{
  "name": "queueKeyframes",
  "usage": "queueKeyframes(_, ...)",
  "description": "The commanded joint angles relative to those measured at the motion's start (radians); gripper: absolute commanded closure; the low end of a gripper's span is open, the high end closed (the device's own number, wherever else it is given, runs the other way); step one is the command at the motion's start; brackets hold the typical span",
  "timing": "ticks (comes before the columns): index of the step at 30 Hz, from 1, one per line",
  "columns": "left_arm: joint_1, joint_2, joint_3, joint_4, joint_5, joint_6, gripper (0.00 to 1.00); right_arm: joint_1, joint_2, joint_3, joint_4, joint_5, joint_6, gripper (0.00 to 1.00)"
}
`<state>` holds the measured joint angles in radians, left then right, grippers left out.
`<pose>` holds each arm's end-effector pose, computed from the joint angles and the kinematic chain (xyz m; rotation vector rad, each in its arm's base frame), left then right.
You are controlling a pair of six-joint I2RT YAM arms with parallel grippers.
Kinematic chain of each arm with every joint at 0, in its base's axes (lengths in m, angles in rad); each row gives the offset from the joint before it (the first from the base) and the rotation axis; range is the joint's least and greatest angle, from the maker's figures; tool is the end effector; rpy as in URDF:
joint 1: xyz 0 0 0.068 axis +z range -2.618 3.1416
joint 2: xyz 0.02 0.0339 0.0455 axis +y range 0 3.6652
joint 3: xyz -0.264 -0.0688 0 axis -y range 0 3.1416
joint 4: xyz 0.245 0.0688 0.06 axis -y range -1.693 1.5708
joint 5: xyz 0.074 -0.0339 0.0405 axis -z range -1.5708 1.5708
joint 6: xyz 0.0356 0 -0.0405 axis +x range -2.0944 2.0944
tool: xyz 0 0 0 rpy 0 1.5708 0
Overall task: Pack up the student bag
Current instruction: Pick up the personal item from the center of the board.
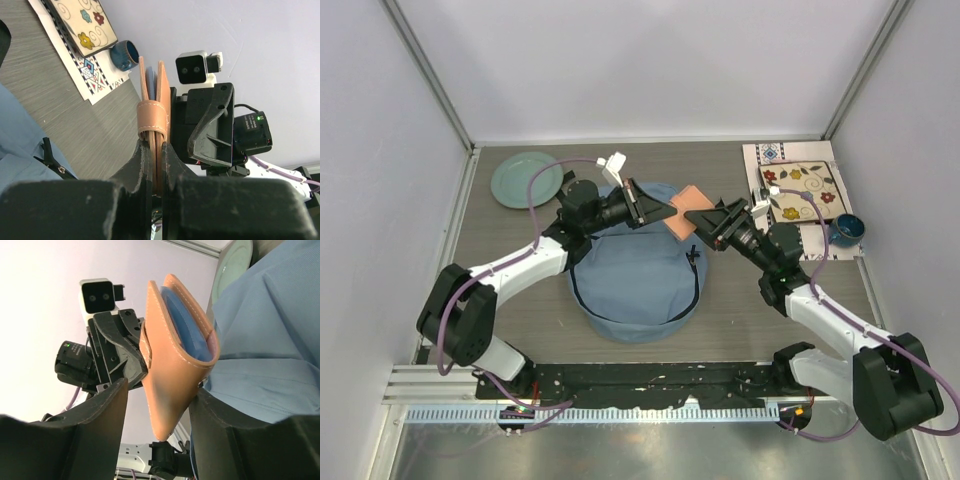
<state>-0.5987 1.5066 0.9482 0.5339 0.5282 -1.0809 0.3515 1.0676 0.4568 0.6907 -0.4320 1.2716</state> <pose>0.2768 -0.2106 0.2955 0.0319 1.8862 -1.6544 0.2144 0.0945 0.2619 0.3893 1.6876 1.5785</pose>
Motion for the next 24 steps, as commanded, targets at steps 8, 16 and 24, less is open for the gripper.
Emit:
queueKeyframes(8,0.005,-0.002,-0.019,0.097,0.032,-0.027,1.0,0.004,-0.037,0.009,0.106,0.03,0.006,0.87)
queueKeyframes(16,0.005,-0.087,0.029,-0.26,-0.109,0.185,0.25,0.004,-0.118,0.011,-0.077,0.111,-0.077,0.99)
queueKeyframes(24,0.008,-0.091,0.254,-0.845,-0.51,0.533,0.12,0.003,-0.264,0.056,-0.454,0.282,-0.264,0.99)
